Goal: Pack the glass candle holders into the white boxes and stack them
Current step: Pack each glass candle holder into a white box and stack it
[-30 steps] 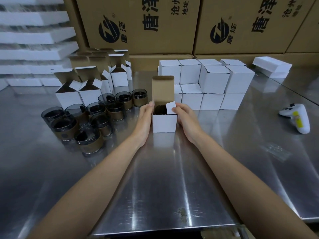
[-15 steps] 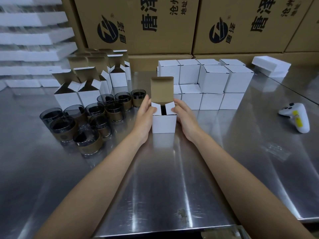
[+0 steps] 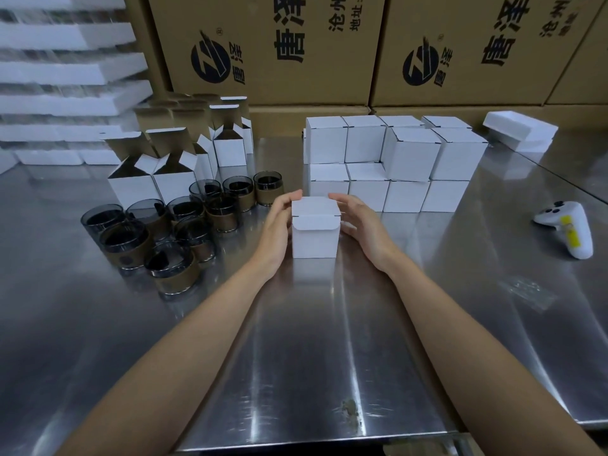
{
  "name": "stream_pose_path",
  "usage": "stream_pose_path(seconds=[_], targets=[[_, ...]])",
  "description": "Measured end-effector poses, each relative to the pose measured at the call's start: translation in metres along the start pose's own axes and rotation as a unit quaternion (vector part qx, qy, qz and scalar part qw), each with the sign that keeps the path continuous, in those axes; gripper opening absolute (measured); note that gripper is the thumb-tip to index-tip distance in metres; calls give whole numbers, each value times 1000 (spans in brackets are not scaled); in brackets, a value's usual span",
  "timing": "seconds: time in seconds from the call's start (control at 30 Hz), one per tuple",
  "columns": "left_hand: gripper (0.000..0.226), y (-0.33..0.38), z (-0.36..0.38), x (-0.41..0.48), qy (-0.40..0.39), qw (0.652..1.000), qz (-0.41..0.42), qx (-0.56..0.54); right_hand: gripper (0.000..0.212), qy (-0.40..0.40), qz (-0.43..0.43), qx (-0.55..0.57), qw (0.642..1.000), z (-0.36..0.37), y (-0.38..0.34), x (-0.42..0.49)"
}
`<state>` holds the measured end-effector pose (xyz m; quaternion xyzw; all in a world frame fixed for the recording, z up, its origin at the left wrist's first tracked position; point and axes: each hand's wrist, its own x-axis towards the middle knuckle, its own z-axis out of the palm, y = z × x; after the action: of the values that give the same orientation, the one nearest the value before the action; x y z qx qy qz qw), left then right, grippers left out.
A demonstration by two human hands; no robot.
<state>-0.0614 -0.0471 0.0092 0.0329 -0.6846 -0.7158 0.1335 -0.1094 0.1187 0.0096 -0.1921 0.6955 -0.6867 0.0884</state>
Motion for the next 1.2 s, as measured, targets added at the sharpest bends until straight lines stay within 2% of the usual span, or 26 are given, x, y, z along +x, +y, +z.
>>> stream_pose_path(seconds=[0.13,0.27,0.43,0.53,0.67,0.87,1.0,1.13,1.2], targets=[[35,0,-5,-4,-39,999,14,16,45,-53,-17,-70,996,-2,1,-9],[51,-3,-7,-12,-86,994,45,55,41,-23,-47,-109,993,3,3,-9],[40,-7,-4,-11,-76,992,64,77,41,-1,-43,-117,992,4,4,-9],[35,-6,-4,-11,-76,992,60,83,46,-19,-36,-107,993,2,3,-10],[35,-5,-3,-11,-80,994,37,71,31,-24,-18,-74,997,2,3,-9],[56,4,7,-11,-58,998,4,11,39,-37,-22,-61,997,7,2,-7],[58,5,12,-12,-39,999,-13,2,40,-30,-26,-41,998,11,1,-5],[57,-4,3,-11,-85,994,16,67,42,-12,-21,-11,1000,10,3,-6],[66,-9,-4,-11,-126,985,26,119,45,-2,-15,22,1000,8,4,-7]])
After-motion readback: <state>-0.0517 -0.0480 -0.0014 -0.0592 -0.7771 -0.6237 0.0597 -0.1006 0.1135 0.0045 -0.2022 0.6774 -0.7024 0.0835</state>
